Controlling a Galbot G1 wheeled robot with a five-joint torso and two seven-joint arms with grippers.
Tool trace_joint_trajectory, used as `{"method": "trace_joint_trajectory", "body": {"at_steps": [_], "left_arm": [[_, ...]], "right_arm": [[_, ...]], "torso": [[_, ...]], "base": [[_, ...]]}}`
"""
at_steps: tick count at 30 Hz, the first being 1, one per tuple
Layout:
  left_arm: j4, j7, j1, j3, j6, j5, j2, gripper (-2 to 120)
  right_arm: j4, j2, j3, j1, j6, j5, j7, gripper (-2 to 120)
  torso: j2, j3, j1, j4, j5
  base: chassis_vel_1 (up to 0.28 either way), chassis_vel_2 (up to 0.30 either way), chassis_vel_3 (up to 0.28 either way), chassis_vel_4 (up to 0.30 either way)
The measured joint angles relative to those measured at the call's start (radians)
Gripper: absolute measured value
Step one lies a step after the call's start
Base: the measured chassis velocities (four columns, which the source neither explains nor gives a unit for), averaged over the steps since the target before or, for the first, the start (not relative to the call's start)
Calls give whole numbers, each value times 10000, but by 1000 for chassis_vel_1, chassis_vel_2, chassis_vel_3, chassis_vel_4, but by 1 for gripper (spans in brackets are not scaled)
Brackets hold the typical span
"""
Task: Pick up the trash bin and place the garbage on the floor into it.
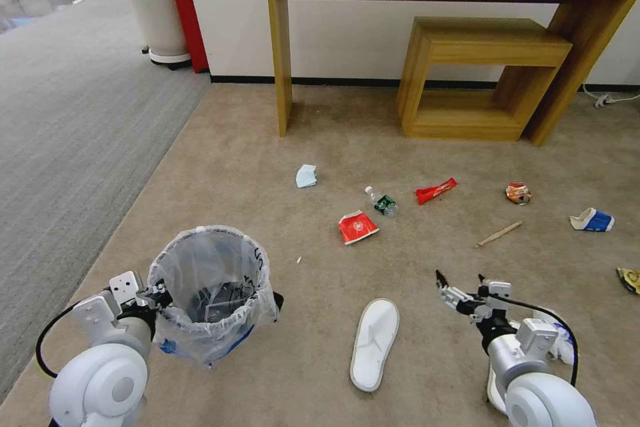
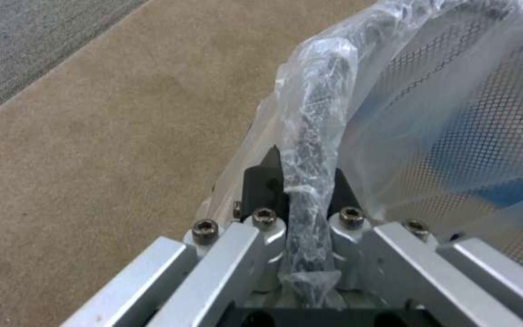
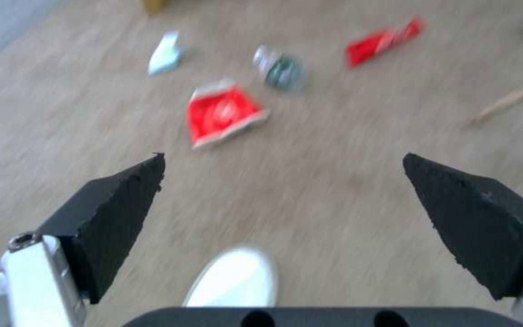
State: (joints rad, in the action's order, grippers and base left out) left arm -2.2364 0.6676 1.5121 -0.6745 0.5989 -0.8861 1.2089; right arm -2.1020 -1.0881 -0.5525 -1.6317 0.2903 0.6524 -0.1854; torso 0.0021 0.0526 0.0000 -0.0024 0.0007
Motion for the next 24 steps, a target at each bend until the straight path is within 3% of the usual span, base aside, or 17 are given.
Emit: {"method": "trace_joint_trajectory", "body": {"at_steps": [8,24], "left_arm": [[132,-22,-39,33,-18,113,125,2],[323,-51,-116,151,-27,226,260,2]], "right_arm": [[-165,508,748,-119,922,1058,-775,100],[146,269,2460,101,1396,855,-2374,100]], "torso": [[0,0,0,0,1],[-1,0,0,0,0]], "base": [[0,0,0,0],[0,0,0,0]]}}
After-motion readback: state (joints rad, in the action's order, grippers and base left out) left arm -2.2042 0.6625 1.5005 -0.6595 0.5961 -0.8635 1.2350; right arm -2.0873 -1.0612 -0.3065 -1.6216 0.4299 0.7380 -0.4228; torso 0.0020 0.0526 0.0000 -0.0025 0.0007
